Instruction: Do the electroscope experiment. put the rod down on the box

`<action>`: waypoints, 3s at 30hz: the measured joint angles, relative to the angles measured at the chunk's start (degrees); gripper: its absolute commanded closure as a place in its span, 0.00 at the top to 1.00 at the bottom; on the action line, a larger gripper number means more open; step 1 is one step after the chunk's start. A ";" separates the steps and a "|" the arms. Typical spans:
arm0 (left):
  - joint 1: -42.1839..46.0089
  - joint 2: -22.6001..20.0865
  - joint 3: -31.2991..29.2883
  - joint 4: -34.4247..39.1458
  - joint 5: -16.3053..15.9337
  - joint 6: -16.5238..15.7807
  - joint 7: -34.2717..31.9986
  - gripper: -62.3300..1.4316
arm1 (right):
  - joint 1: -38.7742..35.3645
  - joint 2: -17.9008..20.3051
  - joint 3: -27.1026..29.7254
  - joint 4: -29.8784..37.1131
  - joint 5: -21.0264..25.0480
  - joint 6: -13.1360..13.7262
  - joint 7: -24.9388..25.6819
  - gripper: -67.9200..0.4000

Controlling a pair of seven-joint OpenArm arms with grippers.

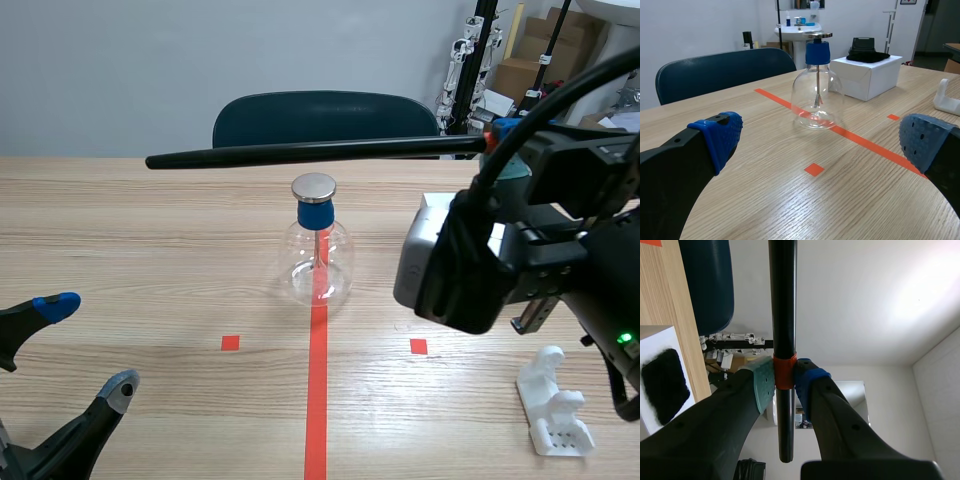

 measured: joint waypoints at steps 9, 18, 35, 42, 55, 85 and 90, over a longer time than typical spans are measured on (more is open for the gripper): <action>0.00 0.00 0.00 0.00 0.00 0.00 0.02 1.00 | 0.00 0.00 0.00 0.00 0.00 0.02 0.02 0.04; 0.00 0.00 0.00 0.00 0.00 0.00 0.02 1.00 | 0.00 0.00 0.00 0.00 -0.02 0.02 0.00 0.04; 0.00 0.00 0.00 0.00 0.00 0.00 0.02 1.00 | 0.00 0.00 0.02 0.00 4.11 0.09 -0.02 0.04; 0.00 0.02 0.00 0.00 0.00 0.00 0.04 1.00 | 1.18 4.81 0.94 -0.02 8.09 8.28 -1.44 0.04; -0.02 0.00 0.00 0.00 0.00 0.00 0.02 1.00 | 16.63 17.03 0.94 -0.04 28.04 35.91 -4.74 0.04; -0.02 0.00 0.00 0.00 0.00 0.00 0.02 1.00 | 30.71 22.56 -17.90 -7.02 57.86 53.64 -34.53 0.04; -0.02 0.00 0.00 0.00 0.00 0.00 0.00 1.00 | 34.25 24.46 -24.65 -7.58 69.61 53.70 -44.30 0.04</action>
